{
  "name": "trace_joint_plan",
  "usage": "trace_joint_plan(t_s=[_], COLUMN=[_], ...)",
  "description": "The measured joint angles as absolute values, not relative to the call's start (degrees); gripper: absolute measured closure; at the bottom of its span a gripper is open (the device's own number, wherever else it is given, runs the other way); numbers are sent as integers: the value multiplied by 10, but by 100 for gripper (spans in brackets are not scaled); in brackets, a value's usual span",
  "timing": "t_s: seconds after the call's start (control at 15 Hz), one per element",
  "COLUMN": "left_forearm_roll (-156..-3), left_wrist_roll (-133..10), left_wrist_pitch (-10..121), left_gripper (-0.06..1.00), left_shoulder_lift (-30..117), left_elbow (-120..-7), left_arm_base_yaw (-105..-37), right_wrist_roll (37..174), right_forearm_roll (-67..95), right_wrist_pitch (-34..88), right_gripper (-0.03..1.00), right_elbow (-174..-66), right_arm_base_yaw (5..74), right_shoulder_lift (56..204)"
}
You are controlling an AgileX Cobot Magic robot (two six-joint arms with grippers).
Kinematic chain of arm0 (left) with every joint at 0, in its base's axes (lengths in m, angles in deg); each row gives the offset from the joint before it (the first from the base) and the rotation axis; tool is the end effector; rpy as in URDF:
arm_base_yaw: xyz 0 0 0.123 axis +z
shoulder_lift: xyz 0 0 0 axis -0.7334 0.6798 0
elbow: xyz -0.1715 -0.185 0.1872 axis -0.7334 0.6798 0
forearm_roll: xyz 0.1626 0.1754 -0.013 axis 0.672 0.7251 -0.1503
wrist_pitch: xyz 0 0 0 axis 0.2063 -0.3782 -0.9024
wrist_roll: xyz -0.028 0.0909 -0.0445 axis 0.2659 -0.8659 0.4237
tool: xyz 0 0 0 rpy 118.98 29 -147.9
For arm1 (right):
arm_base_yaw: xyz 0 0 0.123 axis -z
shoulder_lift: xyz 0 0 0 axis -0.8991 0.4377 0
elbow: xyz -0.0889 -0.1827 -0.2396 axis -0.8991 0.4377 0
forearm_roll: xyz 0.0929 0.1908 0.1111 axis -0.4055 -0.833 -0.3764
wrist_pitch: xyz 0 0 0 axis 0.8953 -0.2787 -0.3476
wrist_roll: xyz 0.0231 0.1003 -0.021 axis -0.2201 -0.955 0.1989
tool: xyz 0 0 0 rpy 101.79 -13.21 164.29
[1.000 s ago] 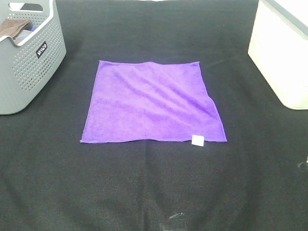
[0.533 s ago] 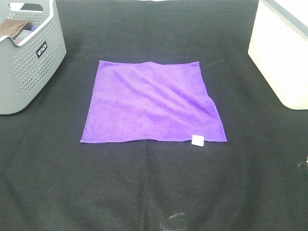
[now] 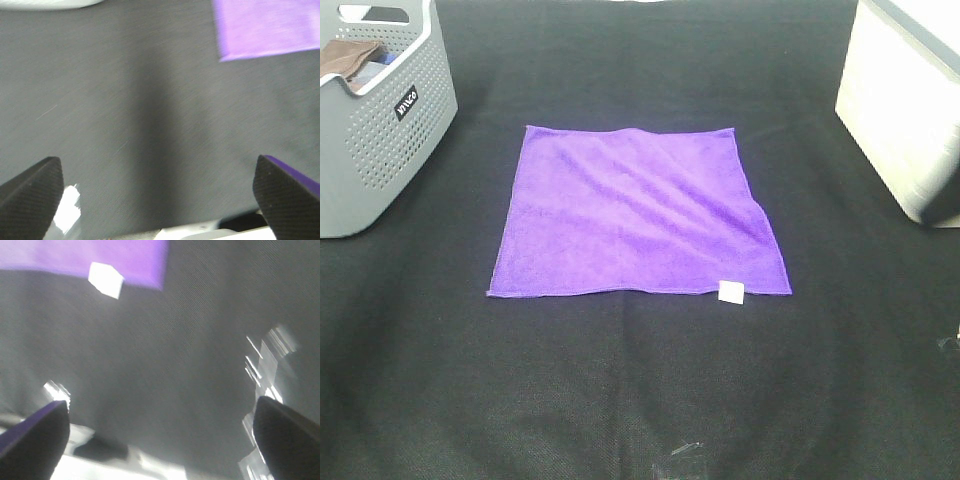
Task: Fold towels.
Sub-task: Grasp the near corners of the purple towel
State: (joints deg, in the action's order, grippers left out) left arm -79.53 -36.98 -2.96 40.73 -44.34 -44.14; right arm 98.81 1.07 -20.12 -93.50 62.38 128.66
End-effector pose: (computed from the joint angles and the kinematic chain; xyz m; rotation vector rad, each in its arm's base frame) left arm 0.2123 -0.0107 0.3374 0.0607 2.7098 -0.2549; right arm 0.2150 0.0374 0.3074 -0.2171 2.7048 0.4004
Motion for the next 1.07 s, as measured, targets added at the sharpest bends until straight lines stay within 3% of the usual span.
trace_joint_plan(t_s=[0.2,0.47,1.07], left_forearm_roll=[-860,-884,-971], left_wrist_roll=[-413,-419,-452], left_wrist_pitch=[24,72,124], left_gripper=[-2,-2,-2], left_shoulder_lift=[526,683,840], left_elbow=[-474,-555,-573], left_arm_base_yaw=[-469,-544,-547], right_wrist_roll=[1091,1120,1121], right_forearm_roll=[-122,-161,-163], right_wrist_pitch=[-170,-158,-129], right_gripper=[1,1,1], right_elbow=[-995,-1061,-1063], right_arm_base_yaw=[624,624,624], right_shoulder_lift=[1446,1582,1642])
